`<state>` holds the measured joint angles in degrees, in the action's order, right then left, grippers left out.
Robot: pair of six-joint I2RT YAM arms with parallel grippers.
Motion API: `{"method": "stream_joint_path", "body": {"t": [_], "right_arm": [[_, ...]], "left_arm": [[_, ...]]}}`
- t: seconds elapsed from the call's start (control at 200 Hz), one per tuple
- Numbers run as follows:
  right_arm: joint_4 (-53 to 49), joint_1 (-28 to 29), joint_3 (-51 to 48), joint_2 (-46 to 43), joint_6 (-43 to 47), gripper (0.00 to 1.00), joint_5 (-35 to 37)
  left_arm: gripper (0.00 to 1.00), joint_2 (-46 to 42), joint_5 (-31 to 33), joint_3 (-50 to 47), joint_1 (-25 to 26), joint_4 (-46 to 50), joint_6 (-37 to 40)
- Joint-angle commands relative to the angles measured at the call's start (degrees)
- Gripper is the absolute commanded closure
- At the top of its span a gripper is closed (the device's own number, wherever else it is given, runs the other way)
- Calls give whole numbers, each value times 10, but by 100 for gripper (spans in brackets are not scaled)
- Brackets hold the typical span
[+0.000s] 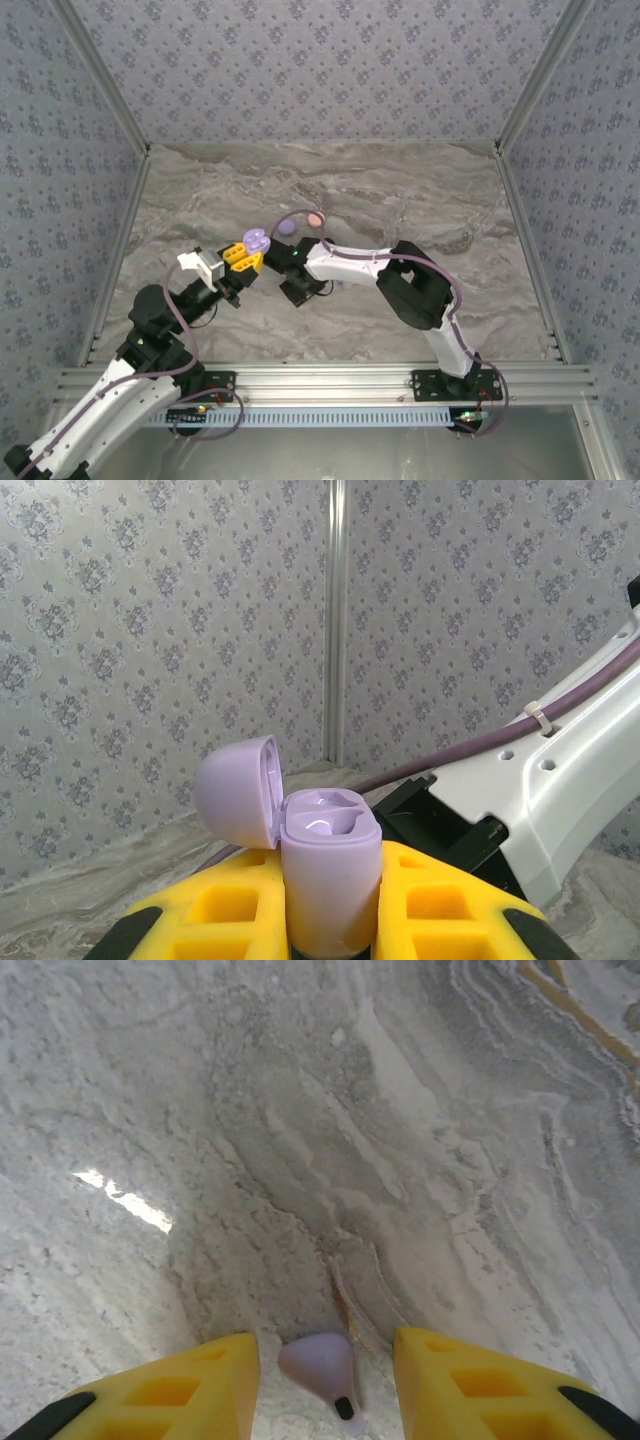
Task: Insert wireless bluetooth earbuds into charging case
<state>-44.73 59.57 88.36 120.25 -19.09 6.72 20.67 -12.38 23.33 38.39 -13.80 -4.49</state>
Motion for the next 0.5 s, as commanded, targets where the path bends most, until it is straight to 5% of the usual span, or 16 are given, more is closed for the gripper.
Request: {"method": "stream_joint_path", "body": {"t": [0.0,0.305,0.495], "right_arm": [[-14,3,16,15,-3,59,14],[-18,3,12,3,-5,73,23],[26,-12,-48,-94,-1,74,32]], "left_arm": [[100,-7,5,-2,4,-9,6],[100,-6,6,-1,4,-9,6],[100,3,4,-3,3,-19,4]]}}
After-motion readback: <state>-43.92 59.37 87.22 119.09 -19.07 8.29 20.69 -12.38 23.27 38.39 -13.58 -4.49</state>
